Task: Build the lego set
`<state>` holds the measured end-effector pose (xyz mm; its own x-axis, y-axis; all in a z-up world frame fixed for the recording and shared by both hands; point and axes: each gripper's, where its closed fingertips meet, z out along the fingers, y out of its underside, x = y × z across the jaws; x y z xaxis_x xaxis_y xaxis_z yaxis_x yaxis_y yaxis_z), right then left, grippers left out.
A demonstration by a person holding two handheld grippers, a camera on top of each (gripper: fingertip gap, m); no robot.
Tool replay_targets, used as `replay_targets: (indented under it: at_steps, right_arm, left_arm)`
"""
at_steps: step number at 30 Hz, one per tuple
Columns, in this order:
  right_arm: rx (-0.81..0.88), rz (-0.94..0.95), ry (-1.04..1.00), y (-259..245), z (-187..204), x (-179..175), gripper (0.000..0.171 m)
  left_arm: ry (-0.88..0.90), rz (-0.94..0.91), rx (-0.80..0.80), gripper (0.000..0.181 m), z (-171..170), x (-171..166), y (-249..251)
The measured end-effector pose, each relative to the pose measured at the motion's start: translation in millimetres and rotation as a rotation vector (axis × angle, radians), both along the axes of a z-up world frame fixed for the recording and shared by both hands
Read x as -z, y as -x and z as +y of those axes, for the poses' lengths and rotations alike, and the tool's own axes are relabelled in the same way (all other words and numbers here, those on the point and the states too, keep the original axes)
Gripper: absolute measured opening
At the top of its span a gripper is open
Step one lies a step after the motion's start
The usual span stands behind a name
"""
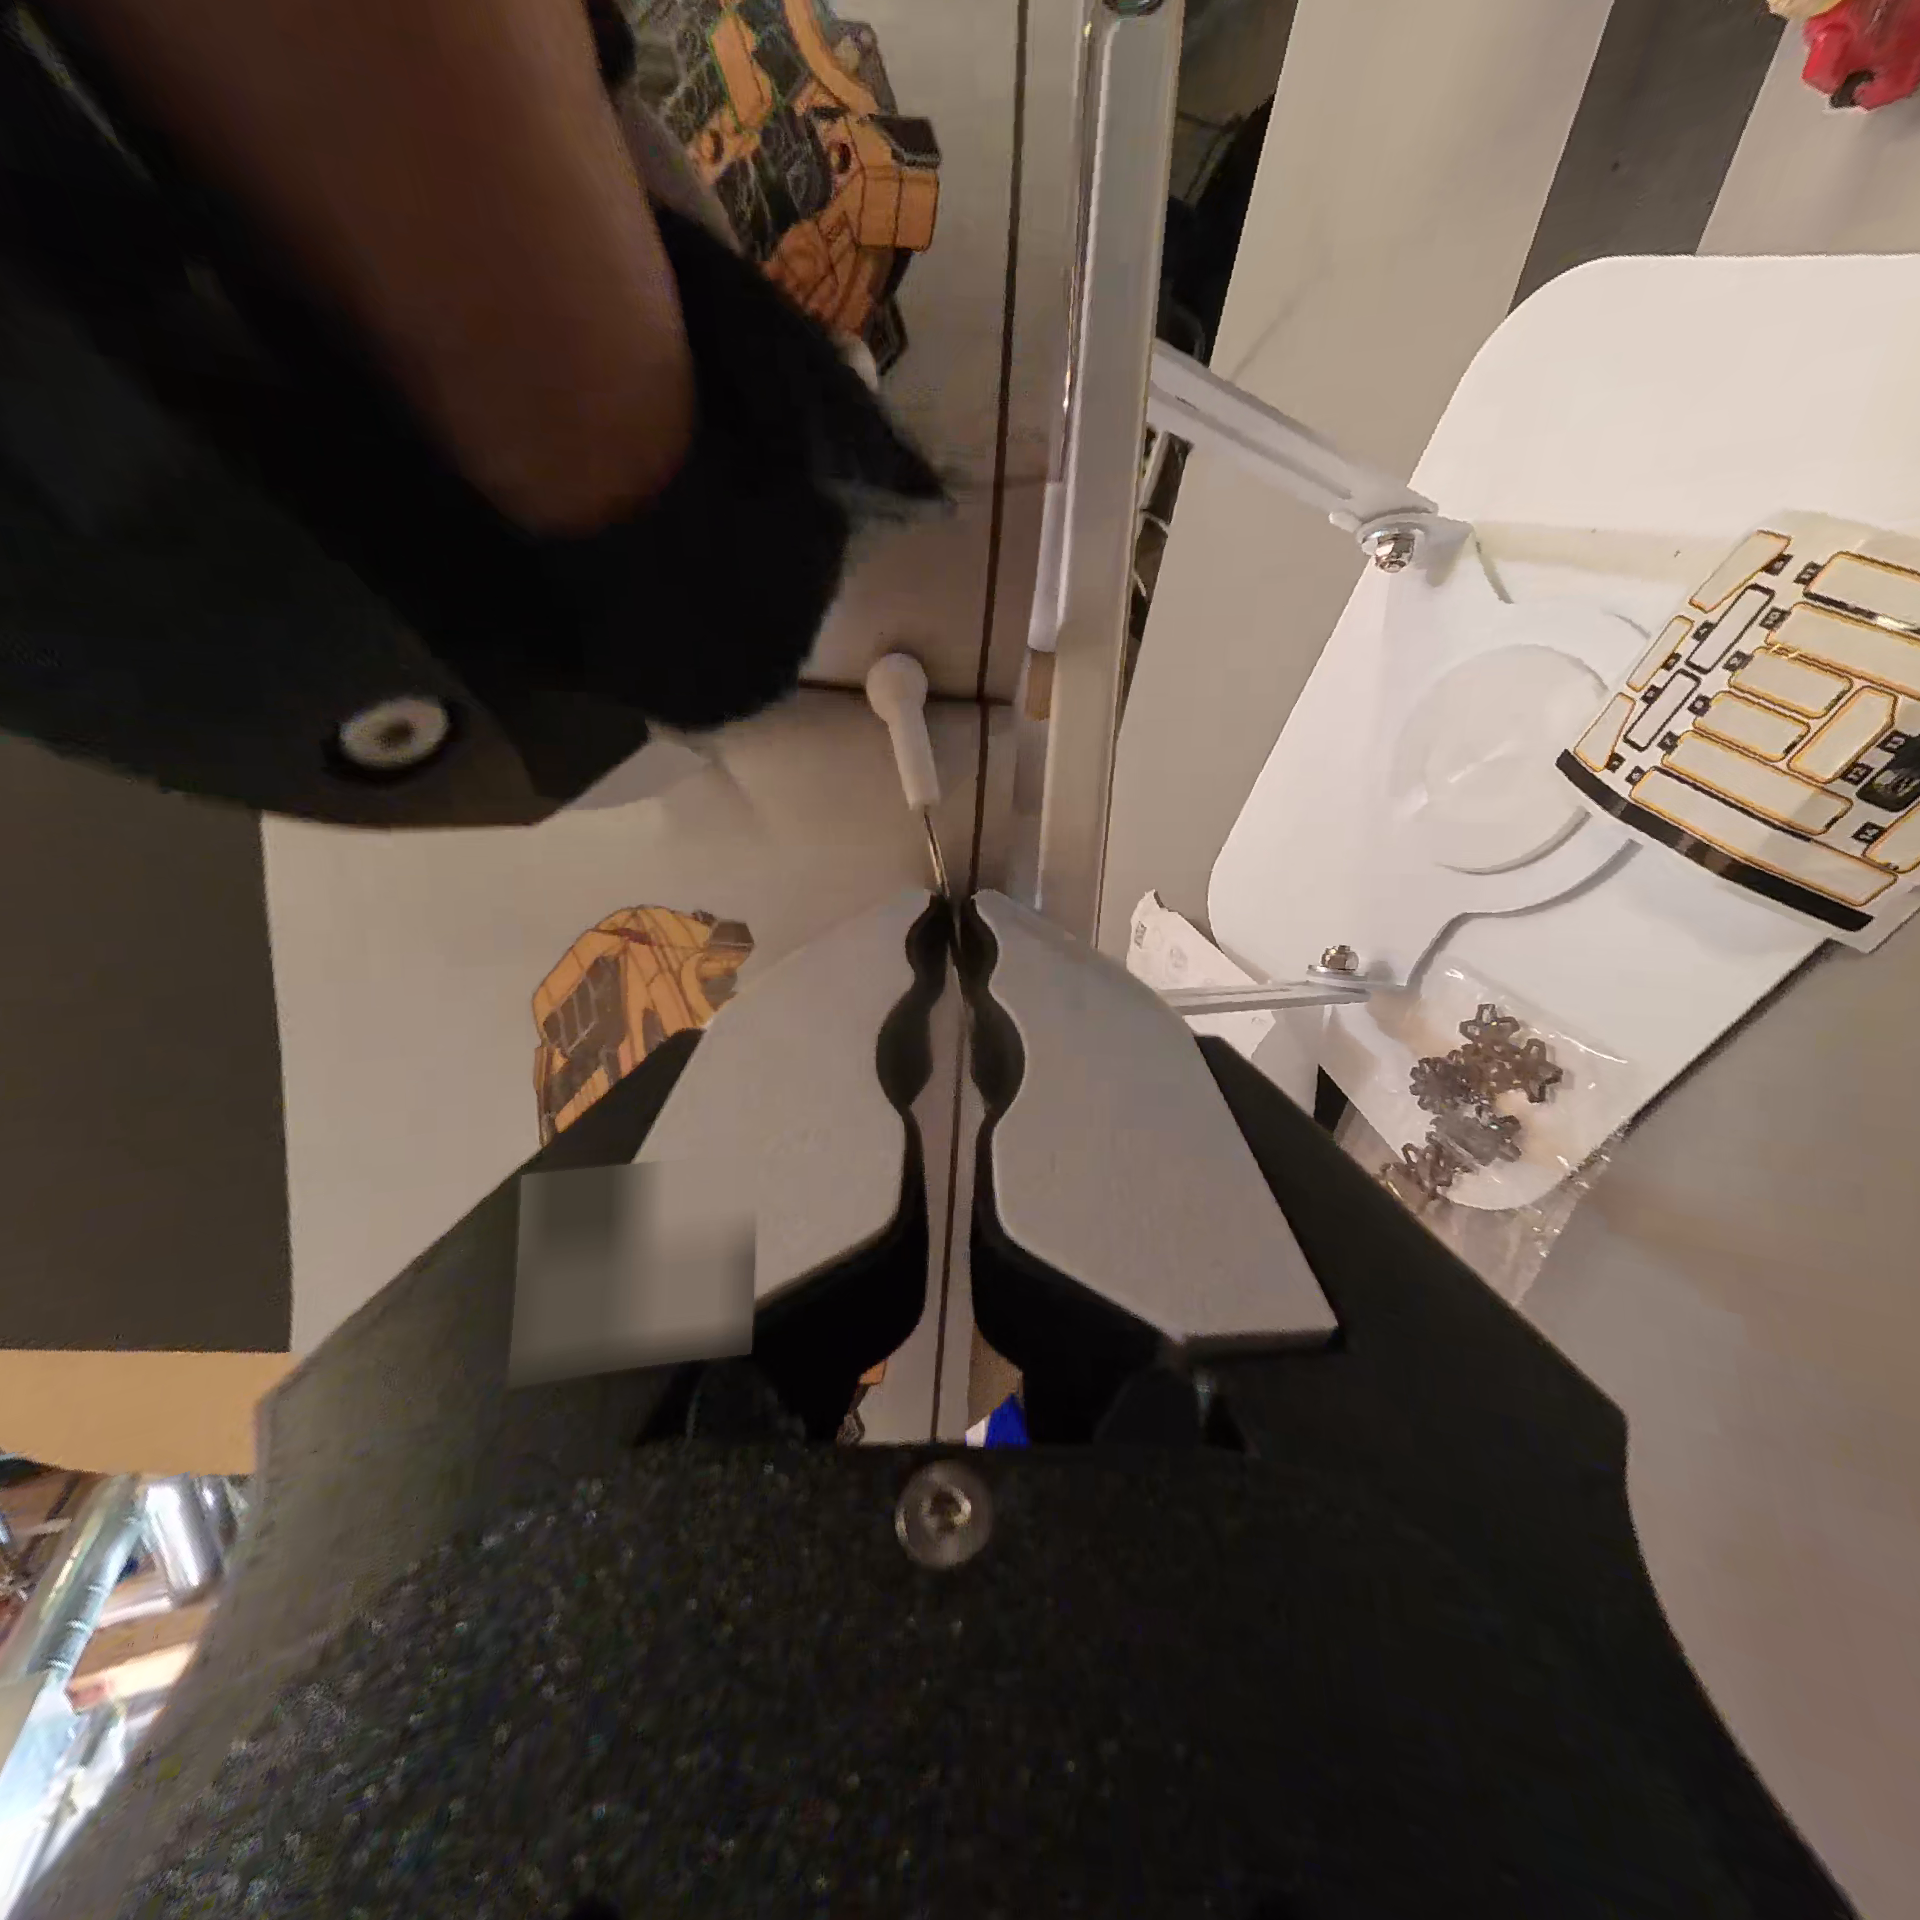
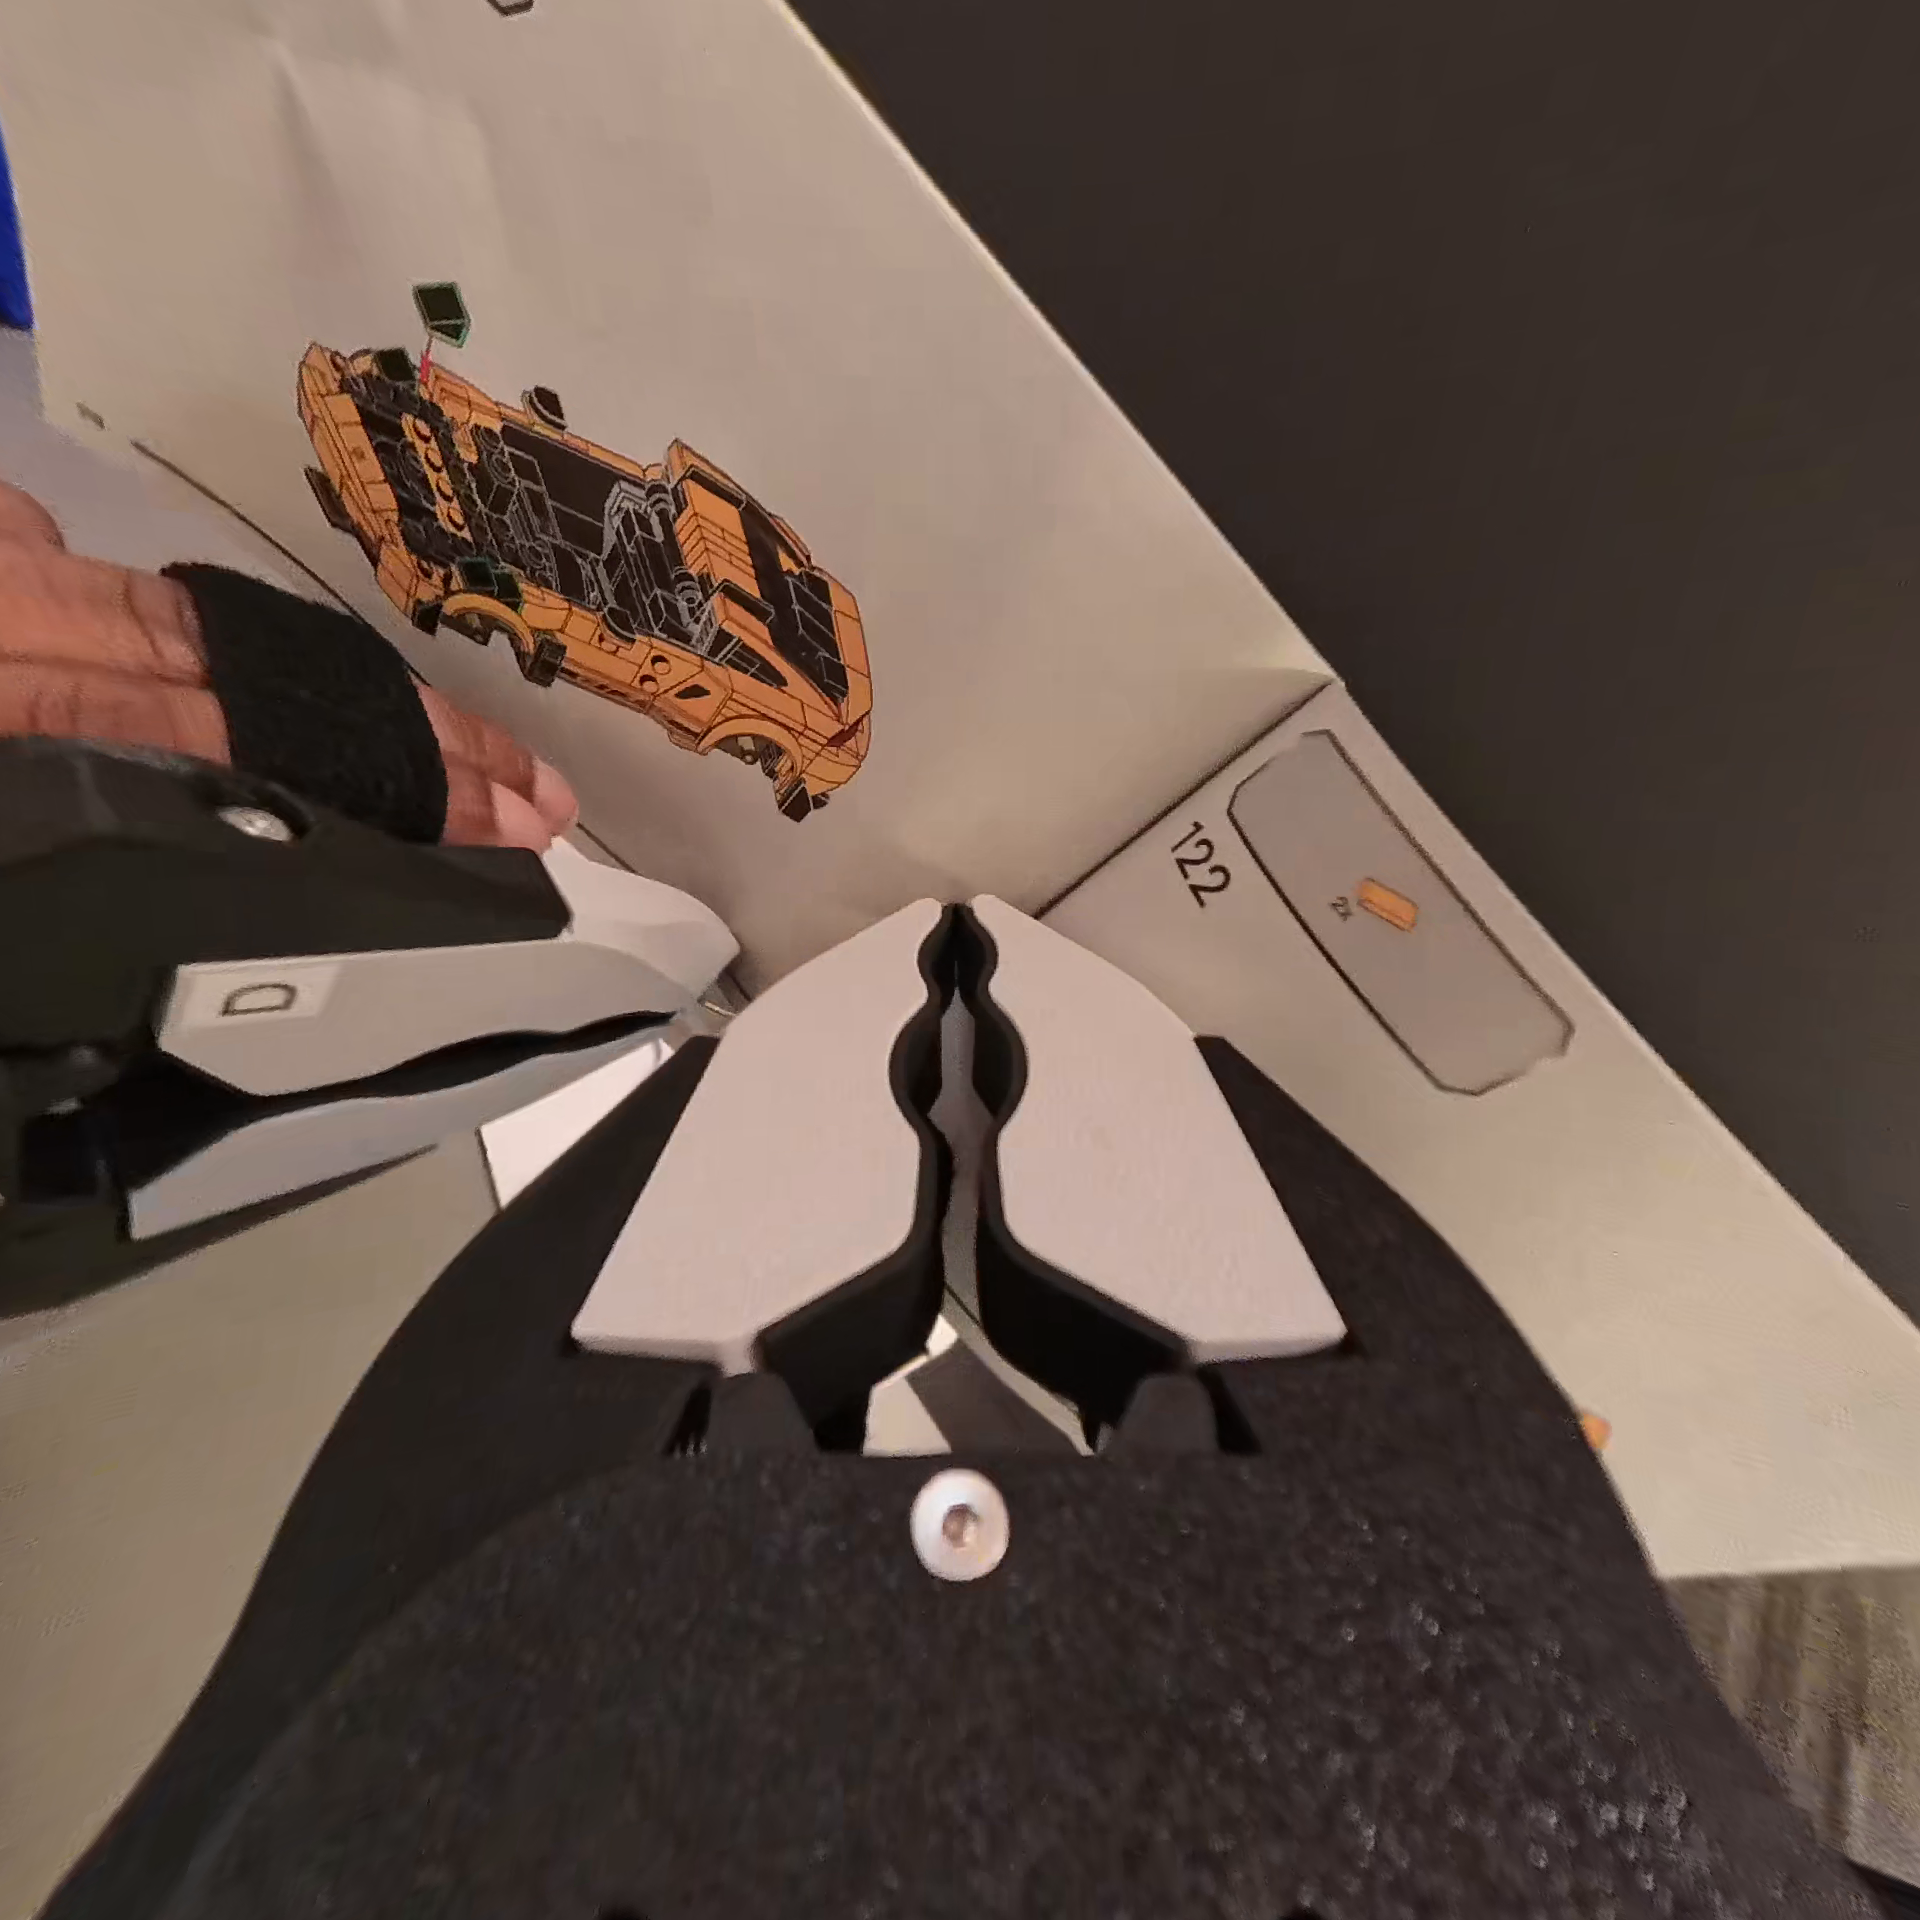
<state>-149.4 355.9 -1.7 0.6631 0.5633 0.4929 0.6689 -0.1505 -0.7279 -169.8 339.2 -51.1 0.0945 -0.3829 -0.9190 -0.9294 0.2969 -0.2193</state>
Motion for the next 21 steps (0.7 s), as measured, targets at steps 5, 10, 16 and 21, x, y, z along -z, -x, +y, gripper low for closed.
replay_targets:
  at_steps: [5,10,16,21]
  right_arm:
    - [-0.041,0.091,-0.019,-1.9,-3.5,-1.0,0.000]
    - [-0.072,0.184,-0.084,-20.9,-11.4,-0.3,0.000]
    - [-0.044,0.199,-0.181,-54.1,-16.9,5.2,0.000]
    - [0.072,0.199,-0.194,-90.0,-8.3,14.8,0.000]
  left_arm:
    - [0.039,-0.003,-0.012,0.003,-1.6,0.1,-0.3]
    - [0.100,-0.173,0.017,0.013,-18.2,-12.5,17.9]
    - [0.177,-0.555,-0.173,0.005,4.0,-30.1,104.4]
    - [0.213,-0.685,-0.194,0.000,15.0,-35.8,129.6]
